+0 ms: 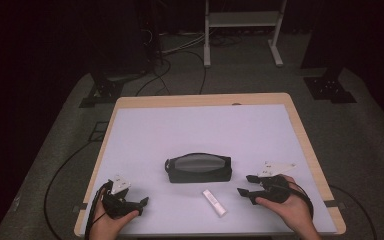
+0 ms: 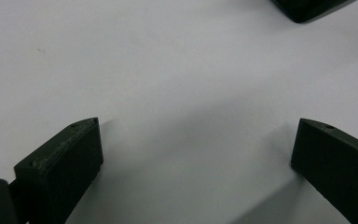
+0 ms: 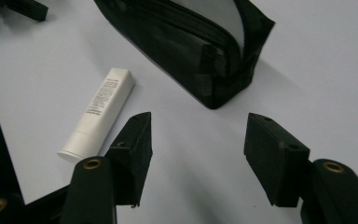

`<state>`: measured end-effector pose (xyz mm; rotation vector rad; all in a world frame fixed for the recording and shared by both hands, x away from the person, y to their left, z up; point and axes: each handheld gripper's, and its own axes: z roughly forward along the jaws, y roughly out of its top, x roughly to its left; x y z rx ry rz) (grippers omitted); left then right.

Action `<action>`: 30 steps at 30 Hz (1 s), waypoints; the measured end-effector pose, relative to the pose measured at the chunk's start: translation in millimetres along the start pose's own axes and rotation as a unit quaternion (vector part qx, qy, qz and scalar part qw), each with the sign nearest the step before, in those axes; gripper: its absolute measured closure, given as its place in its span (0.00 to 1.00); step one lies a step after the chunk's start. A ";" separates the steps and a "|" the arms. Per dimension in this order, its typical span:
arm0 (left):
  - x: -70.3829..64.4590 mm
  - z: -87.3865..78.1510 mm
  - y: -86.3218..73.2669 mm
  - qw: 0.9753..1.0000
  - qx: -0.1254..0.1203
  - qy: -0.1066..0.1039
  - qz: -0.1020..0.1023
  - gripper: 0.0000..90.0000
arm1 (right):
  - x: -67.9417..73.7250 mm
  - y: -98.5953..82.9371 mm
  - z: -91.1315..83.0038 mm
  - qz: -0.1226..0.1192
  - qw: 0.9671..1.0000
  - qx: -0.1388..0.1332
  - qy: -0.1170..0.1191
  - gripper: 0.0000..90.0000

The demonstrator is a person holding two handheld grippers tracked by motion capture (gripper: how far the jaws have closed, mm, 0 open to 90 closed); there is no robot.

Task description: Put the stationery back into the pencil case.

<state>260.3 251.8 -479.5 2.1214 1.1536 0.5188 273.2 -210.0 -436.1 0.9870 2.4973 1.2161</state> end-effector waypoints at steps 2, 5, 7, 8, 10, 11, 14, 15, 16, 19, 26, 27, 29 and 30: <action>0.0 0.0 0.0 1.000 0.000 0.000 0.000 0.01 | 3.1 1.7 1.8 -0.002 1.000 0.000 0.003 0.47; 0.0 0.0 -0.1 1.000 0.000 0.000 0.000 0.01 | 8.7 5.3 6.0 -0.008 1.000 0.000 0.010 0.48; 0.0 0.1 -0.1 1.000 0.000 0.000 0.000 0.01 | 12.5 7.6 8.3 -0.011 1.000 0.003 0.013 0.49; 0.0 0.0 -0.1 1.000 0.000 0.000 0.000 0.01 | 14.2 8.6 9.8 -0.013 1.000 0.003 0.017 0.49; 0.0 0.0 -0.1 1.000 0.000 0.000 0.000 0.01 | 17.6 10.7 12.7 -0.015 1.000 0.007 0.021 0.50; -0.1 0.0 -0.1 1.000 0.000 0.000 0.000 0.01 | 18.4 11.4 14.3 -0.019 0.999 0.008 0.024 0.50; -0.1 0.0 -0.1 1.000 0.000 0.000 0.000 0.01 | 21.2 13.1 19.5 -0.019 0.999 0.014 0.031 0.51; 0.0 0.0 -0.1 1.000 0.000 0.000 0.000 0.01 | 22.0 13.8 21.1 -0.019 0.999 0.014 0.033 0.51; 0.0 0.0 -0.1 1.000 0.000 0.000 0.000 0.01 | 22.0 13.8 21.1 -0.019 0.999 0.014 0.033 0.51; -0.1 0.0 -0.1 1.000 0.000 0.000 0.001 0.01 | 26.2 16.8 27.2 -0.026 0.999 0.016 0.041 0.53; -0.1 0.1 0.0 1.000 0.000 0.000 0.001 0.01 | 34.8 23.5 36.5 -0.034 0.997 0.024 0.058 0.55; -0.1 0.1 0.0 1.000 0.000 0.000 0.001 0.01 | 36.0 24.6 37.8 -0.035 0.997 0.025 0.060 0.55; -0.1 0.1 0.0 1.000 0.000 0.000 0.001 0.01 | 38.1 26.5 40.9 -0.037 0.997 0.029 0.062 0.56; -0.1 0.1 0.0 1.000 0.000 0.000 0.001 0.01 | 38.9 27.4 42.6 -0.038 0.997 0.031 0.063 0.56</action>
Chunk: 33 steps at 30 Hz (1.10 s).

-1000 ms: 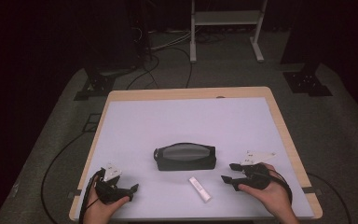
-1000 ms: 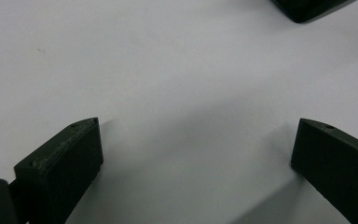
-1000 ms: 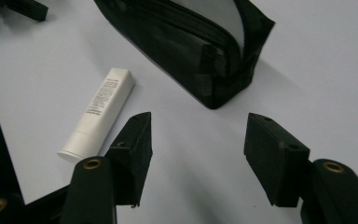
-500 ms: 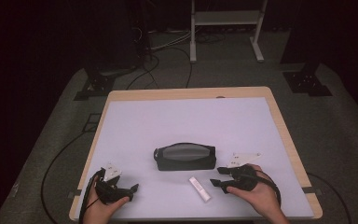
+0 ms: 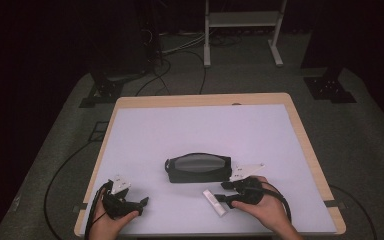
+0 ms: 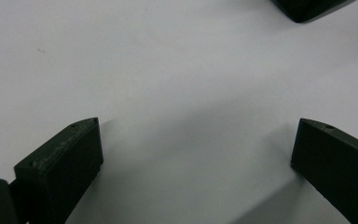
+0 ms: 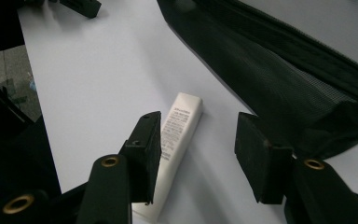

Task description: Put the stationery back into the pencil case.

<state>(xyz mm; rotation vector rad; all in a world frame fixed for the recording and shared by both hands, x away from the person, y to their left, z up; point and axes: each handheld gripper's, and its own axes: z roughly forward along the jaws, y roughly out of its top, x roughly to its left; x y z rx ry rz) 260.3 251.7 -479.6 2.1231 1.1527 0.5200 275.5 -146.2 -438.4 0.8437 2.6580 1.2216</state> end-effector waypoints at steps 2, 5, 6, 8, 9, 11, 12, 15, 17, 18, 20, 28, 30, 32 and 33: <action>0.1 0.0 0.0 1.000 0.000 0.000 0.000 0.01 | 1.9 2.2 3.3 -0.003 1.000 0.004 0.001 0.56; 0.1 0.0 0.0 1.000 0.000 0.000 0.000 0.01 | 3.6 4.5 8.8 -0.005 1.000 0.006 0.006 0.57; 0.1 0.0 -0.1 1.000 0.000 0.000 -0.001 0.01 | 4.0 5.2 10.7 -0.007 1.000 0.008 0.006 0.57; 0.1 0.0 -0.1 1.000 0.000 0.000 -0.001 0.01 | 5.0 6.4 14.5 -0.009 1.000 0.011 0.008 0.57; 0.1 0.0 -0.1 1.000 0.000 0.000 -0.001 0.01 | 5.0 6.4 14.5 -0.009 1.000 0.011 0.008 0.57; -0.1 0.0 -0.2 1.000 -0.001 0.000 -0.001 0.01 | 6.8 8.0 19.8 -0.011 1.000 0.018 0.011 0.57; 0.0 -0.1 -0.2 1.000 -0.001 0.000 -0.001 0.01 | 7.4 8.4 21.5 -0.014 1.000 0.020 0.010 0.58; -0.1 0.0 -0.2 1.000 -0.001 0.000 -0.001 0.01 | 9.5 9.2 24.6 -0.018 1.000 0.022 0.009 0.58; 0.0 0.0 -0.3 1.000 -0.001 0.000 -0.002 0.01 | 10.5 8.7 27.1 -0.020 0.999 0.026 0.007 0.58; 0.0 -0.1 -0.3 1.000 -0.001 -0.001 -0.001 0.01 | 11.0 8.2 28.4 -0.020 0.999 0.029 0.008 0.59; 0.0 -0.1 -0.3 1.000 -0.001 -0.001 -0.002 0.01 | 11.1 6.7 30.9 -0.017 0.999 0.033 0.008 0.60; 0.1 -0.1 -0.3 1.000 -0.001 -0.001 -0.002 0.01 | 15.3 5.3 40.4 -0.023 0.998 0.053 -0.003 0.63; 0.2 -0.1 -0.3 1.000 -0.001 -0.001 -0.002 0.01 | 15.6 5.1 41.2 -0.023 0.998 0.056 -0.006 0.63; 0.2 -0.1 -0.3 1.000 -0.001 -0.001 -0.002 0.01 | 16.3 5.3 42.9 -0.024 0.998 0.056 -0.006 0.64; 0.2 -0.1 -0.3 1.000 -0.001 -0.001 -0.002 0.01 | 16.6 5.6 43.2 -0.025 0.998 0.058 -0.007 0.64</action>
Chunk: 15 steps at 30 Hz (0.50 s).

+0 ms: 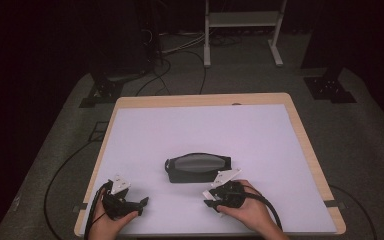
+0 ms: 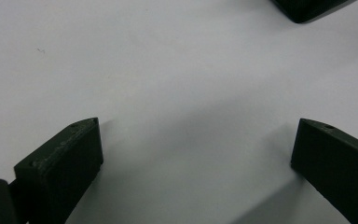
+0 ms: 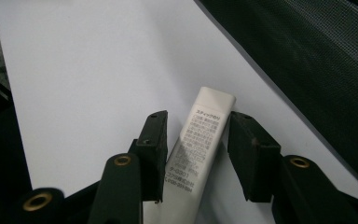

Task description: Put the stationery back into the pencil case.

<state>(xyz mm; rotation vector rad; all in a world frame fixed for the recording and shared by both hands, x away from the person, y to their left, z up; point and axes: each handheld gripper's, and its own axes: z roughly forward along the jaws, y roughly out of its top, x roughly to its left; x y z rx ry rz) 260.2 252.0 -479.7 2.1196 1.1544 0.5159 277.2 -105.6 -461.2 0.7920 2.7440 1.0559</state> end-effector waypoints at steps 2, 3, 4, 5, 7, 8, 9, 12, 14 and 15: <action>0.0 0.0 0.0 1.000 0.000 0.000 0.000 0.01 | 0.9 0.5 0.6 -0.001 1.000 0.002 -0.003 0.64; 0.0 0.0 0.0 1.000 0.000 0.000 0.000 0.01 | 0.9 0.5 0.6 -0.001 1.000 0.002 -0.003 0.64; 0.0 0.0 0.0 1.000 0.000 0.000 0.000 0.01 | 1.5 0.7 0.9 -0.002 1.000 0.004 -0.005 0.65; 0.0 0.1 0.0 1.000 0.000 0.000 0.000 0.01 | 2.9 1.4 1.4 -0.003 1.000 0.008 -0.010 0.65; 0.0 0.0 0.0 1.000 0.000 0.000 0.000 0.01 | 4.4 2.2 2.4 -0.008 1.000 0.013 -0.016 0.66; 0.0 0.0 0.0 1.000 0.000 0.000 0.000 0.01 | 4.4 2.2 2.4 -0.008 1.000 0.013 -0.016 0.66; 0.0 0.0 0.0 1.000 0.000 0.000 0.000 0.01 | 5.2 2.4 3.0 -0.009 1.000 0.016 -0.019 0.66; 0.0 0.1 -0.1 1.000 0.000 0.000 0.000 0.01 | 6.6 3.2 4.4 -0.012 0.999 0.023 -0.027 0.68; 0.0 0.0 0.0 1.000 0.000 0.000 0.000 0.01 | 6.4 3.3 4.3 -0.012 0.999 0.024 -0.028 0.70; 0.0 0.0 0.0 1.000 0.000 0.000 0.000 0.01 | 6.3 3.6 4.2 -0.013 0.999 0.025 -0.031 0.72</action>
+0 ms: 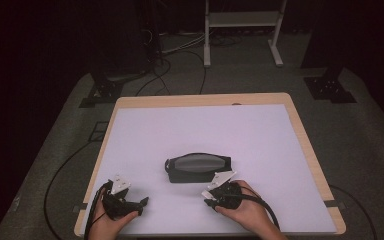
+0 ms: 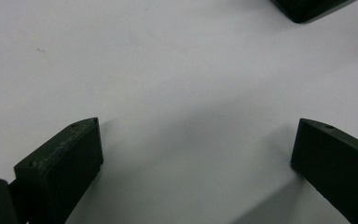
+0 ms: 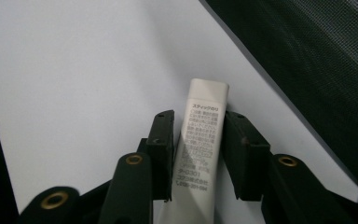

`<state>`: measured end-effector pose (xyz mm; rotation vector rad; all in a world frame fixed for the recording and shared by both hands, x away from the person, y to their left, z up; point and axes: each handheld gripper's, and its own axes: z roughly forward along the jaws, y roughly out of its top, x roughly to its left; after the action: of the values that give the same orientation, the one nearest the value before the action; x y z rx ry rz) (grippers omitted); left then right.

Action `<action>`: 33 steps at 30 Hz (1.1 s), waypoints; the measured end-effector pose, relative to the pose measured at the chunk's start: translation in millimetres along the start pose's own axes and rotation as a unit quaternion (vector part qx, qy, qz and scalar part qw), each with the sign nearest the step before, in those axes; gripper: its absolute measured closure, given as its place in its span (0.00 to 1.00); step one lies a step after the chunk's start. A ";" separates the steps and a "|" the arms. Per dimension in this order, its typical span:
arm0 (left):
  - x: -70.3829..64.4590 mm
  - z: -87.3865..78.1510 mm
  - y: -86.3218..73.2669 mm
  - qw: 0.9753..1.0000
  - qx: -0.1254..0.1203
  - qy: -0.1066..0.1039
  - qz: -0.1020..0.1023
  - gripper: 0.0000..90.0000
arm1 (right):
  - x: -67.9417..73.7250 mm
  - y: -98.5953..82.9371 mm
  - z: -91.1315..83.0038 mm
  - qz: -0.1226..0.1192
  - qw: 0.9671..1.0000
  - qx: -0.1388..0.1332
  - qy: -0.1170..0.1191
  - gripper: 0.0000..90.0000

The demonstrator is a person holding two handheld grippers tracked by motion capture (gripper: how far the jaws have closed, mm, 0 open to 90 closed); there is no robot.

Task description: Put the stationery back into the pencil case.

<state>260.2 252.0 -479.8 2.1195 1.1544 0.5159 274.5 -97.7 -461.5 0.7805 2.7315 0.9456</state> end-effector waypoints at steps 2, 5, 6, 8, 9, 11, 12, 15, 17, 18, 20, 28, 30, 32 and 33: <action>0.0 0.0 0.0 1.000 0.000 0.000 0.000 0.01 | 0.0 0.3 0.0 0.000 1.000 0.001 -0.002 0.73; 0.0 0.1 0.0 1.000 0.000 0.000 0.000 0.01 | 0.6 0.9 0.2 -0.002 1.000 0.003 -0.005 0.74; 0.0 0.1 0.0 1.000 0.000 0.000 0.000 0.01 | 0.6 0.9 0.2 -0.002 1.000 0.003 -0.005 0.74; 0.0 0.1 0.0 1.000 0.000 0.000 0.000 0.01 | 1.7 1.2 0.4 -0.005 1.000 0.005 -0.009 0.75; 0.0 0.1 0.0 1.000 0.000 0.000 0.000 0.01 | 2.3 1.4 0.5 -0.005 1.000 0.005 -0.009 0.76; 0.0 0.1 0.0 1.000 0.000 0.000 0.000 0.01 | 2.8 1.7 0.5 -0.006 1.000 0.006 -0.009 0.77; 0.0 0.1 0.0 1.000 0.000 0.000 0.000 0.01 | 3.1 2.1 0.5 -0.006 1.000 0.007 -0.010 0.78; 0.0 0.1 0.0 1.000 0.000 0.000 0.000 0.01 | 2.8 2.7 0.6 -0.007 1.000 0.010 -0.009 0.78; 0.0 0.0 0.0 1.000 0.000 0.000 0.000 0.01 | 2.3 2.9 0.5 -0.009 1.000 0.010 -0.007 0.78; 0.1 0.0 0.0 1.000 0.000 0.000 0.000 0.01 | 1.8 2.8 0.4 -0.007 1.000 0.009 -0.005 0.78; 0.1 0.1 0.0 1.000 0.000 0.000 0.000 0.01 | 0.3 2.3 0.2 -0.006 1.000 0.007 0.000 0.78; 0.1 0.1 -0.1 1.000 0.000 0.000 -0.001 0.01 | -2.4 2.5 -4.2 -0.001 1.000 -0.003 0.019 0.78; 0.1 0.1 -0.1 1.000 0.000 0.000 -0.001 0.01 | -3.5 2.7 -7.1 0.002 1.000 -0.008 0.024 0.78; 0.2 0.1 0.0 1.000 0.000 0.000 0.000 0.01 | -4.4 3.1 -10.7 0.003 0.999 -0.013 0.029 0.78; 0.2 0.1 0.0 1.000 0.000 0.000 0.000 0.01 | -4.4 3.1 -10.7 0.003 0.999 -0.013 0.029 0.78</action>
<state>260.3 252.1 -479.8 2.1187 1.1547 0.5145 276.4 -103.7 -451.3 0.7701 2.7608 1.0186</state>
